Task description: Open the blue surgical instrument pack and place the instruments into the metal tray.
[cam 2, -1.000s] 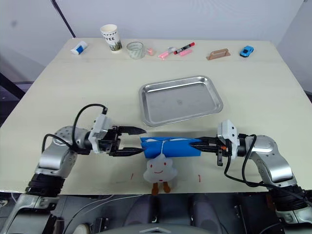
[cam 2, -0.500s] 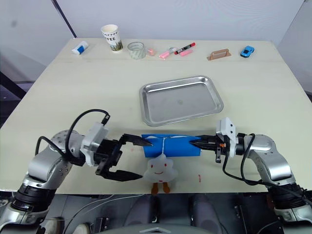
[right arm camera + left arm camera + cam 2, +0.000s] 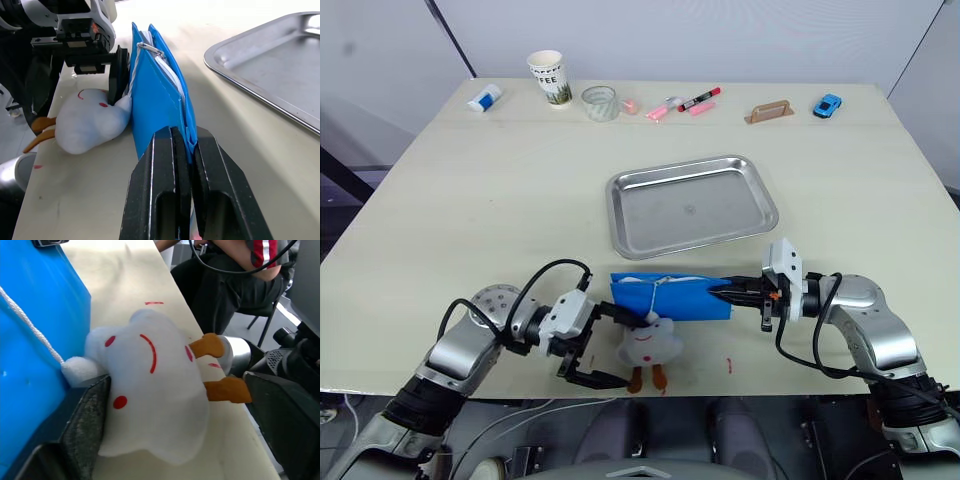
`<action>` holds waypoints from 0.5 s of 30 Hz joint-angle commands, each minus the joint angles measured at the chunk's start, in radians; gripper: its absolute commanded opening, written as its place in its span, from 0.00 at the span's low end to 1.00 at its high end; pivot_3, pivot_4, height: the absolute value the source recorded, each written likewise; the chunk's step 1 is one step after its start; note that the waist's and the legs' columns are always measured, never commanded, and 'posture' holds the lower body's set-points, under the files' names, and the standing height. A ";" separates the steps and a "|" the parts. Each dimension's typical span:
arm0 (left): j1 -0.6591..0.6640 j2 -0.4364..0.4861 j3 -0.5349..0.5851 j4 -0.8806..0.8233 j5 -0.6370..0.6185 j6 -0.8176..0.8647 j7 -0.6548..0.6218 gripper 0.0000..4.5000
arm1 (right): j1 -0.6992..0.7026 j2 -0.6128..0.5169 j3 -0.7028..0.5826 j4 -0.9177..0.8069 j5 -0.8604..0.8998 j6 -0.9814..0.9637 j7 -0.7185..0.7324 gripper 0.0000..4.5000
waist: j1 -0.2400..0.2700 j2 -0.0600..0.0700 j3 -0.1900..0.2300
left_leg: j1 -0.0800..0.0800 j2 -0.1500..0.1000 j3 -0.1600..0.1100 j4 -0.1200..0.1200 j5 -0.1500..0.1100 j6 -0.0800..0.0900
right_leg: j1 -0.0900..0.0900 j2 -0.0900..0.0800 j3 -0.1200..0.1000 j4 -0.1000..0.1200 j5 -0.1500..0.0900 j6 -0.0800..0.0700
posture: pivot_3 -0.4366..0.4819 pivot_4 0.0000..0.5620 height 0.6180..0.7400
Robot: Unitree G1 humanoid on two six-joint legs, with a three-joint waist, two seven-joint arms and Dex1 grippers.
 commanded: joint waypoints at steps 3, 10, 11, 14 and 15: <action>-0.014 -0.021 -0.014 0.020 0.015 -0.018 0.004 0.40 | -0.002 0.003 -0.025 -0.030 0.012 -0.010 -0.007 0.00 | -0.001 0.000 0.000 | 0.000 0.000 0.000 0.000 0.000 0.000 | 0.000 0.000 0.000 0.000 0.000 0.000 | 0.48 0.27 0.88; -0.026 -0.041 0.039 -0.014 -0.070 0.009 0.009 0.01 | -0.002 0.004 -0.030 -0.021 0.011 -0.018 -0.006 0.00 | -0.001 0.000 0.000 | 0.000 0.000 0.000 0.000 0.000 0.000 | 0.000 0.000 0.000 0.000 0.000 0.000 | 0.48 0.27 0.88; -0.032 -0.047 0.056 -0.035 -0.106 0.034 0.015 0.01 | -0.001 0.004 -0.030 -0.020 0.011 -0.019 -0.005 0.00 | -0.001 0.000 0.000 | 0.000 0.000 0.000 0.000 0.000 0.000 | 0.000 0.000 0.000 0.000 0.000 0.000 | 0.48 0.27 0.88; -0.051 -0.052 0.105 -0.089 -0.190 0.099 0.037 0.01 | 0.007 0.004 -0.028 -0.020 0.008 -0.025 -0.004 0.00 | -0.001 0.000 0.000 | -0.001 0.000 0.000 0.000 0.000 0.000 | 0.000 0.000 0.000 0.000 0.000 0.000 | 0.48 0.27 0.88; -0.061 -0.051 0.124 -0.103 -0.213 0.122 0.049 0.01 | 0.009 0.004 -0.027 -0.019 0.006 -0.029 -0.003 0.00 | -0.001 0.000 0.000 | -0.001 0.000 0.000 0.000 0.000 0.000 | 0.000 0.000 0.000 0.000 0.000 0.000 | 0.48 0.27 0.88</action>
